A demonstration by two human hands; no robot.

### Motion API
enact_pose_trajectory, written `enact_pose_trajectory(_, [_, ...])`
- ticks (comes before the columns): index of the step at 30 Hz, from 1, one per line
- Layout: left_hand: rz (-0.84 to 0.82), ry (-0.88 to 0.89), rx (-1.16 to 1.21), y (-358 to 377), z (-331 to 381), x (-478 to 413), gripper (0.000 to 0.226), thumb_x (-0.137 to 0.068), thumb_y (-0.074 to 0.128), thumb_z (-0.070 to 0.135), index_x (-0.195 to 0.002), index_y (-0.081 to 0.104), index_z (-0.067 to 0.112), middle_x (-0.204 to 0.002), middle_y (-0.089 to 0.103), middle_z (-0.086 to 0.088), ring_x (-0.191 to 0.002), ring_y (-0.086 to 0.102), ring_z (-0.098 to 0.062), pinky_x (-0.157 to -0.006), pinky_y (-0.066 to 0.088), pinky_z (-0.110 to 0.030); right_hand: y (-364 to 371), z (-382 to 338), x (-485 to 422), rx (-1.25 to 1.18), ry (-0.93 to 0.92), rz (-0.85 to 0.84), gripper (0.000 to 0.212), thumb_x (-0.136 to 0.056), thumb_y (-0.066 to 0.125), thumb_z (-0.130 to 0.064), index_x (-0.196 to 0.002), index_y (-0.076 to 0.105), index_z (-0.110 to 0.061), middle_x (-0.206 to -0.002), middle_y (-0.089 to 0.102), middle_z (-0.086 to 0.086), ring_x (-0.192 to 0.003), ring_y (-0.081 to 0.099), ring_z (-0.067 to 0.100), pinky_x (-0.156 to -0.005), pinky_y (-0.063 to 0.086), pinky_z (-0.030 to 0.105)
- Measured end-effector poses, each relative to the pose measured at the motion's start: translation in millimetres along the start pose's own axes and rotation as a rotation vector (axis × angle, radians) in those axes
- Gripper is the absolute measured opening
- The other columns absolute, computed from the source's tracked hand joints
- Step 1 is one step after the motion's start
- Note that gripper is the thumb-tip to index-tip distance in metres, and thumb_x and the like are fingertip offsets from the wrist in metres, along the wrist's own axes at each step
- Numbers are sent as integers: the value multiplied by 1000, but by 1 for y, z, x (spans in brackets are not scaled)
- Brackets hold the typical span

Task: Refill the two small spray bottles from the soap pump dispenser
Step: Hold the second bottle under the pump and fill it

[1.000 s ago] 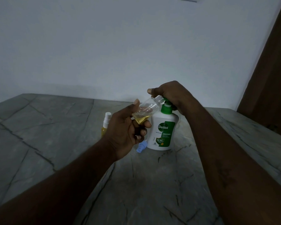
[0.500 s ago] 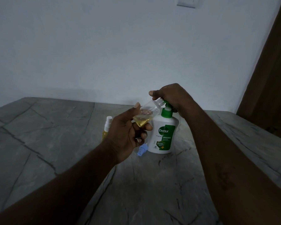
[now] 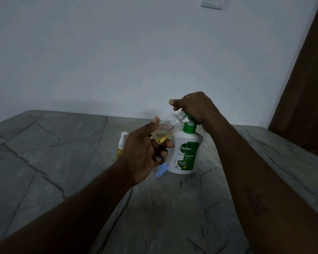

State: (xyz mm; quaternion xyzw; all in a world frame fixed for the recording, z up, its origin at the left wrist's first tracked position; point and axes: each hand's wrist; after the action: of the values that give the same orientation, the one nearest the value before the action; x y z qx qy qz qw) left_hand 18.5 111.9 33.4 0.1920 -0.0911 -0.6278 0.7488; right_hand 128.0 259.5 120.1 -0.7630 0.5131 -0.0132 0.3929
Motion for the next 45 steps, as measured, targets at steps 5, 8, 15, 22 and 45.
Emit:
enact_pose_trajectory(5, [-8,1,-5,1,0,0,67,-83,53,56,-130,62,9,-75,64,-8,-56,49,-14,-50,34,-25,0,-2,0,56,-26,-16,37,-93,70,-43,-97,81,-8,-87,68,3,-80,60,18,-82,49,35])
enact_pose_trajectory(8, [-14,-2,-1,2,0,0,67,-85,52,55,-131,62,7,-74,64,-8,-56,48,-15,-48,33,-24,0,-1,0,8,8,-24,34,-90,73,-44,-92,81,-11,-80,67,-2,-71,58,15,-71,47,31])
enact_pose_trajectory(15, [9,-11,-6,0,0,0,58,-96,48,53,-128,63,7,-73,63,-8,-55,49,-15,-51,33,-25,2,6,-2,-62,98,-52,29,-83,79,-46,-82,79,-17,-75,63,-5,-61,52,12,-56,38,26])
enact_pose_trajectory(22, [17,-13,-8,-1,-3,-1,60,-95,49,53,-130,62,7,-74,64,-8,-55,50,-15,-50,32,-26,5,7,-3,-43,118,-51,34,-82,78,-51,-82,79,-17,-76,68,-3,-66,58,14,-60,42,28])
enact_pose_trajectory(45, [-4,-3,-25,-1,-1,0,53,-99,48,52,-125,62,8,-74,65,-8,-55,49,-16,-48,34,-25,6,11,-3,-104,206,-98,44,-72,80,-58,-88,80,-16,-97,78,3,-84,70,24,-73,53,35])
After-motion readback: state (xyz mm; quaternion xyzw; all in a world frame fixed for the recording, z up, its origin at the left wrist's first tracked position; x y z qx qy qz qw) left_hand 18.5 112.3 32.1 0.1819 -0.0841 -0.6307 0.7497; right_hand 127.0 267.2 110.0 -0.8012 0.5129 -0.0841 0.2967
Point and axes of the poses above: each hand's wrist, its own x-axis away from the middle knuckle, its own y-axis out of the palm, z = x × y
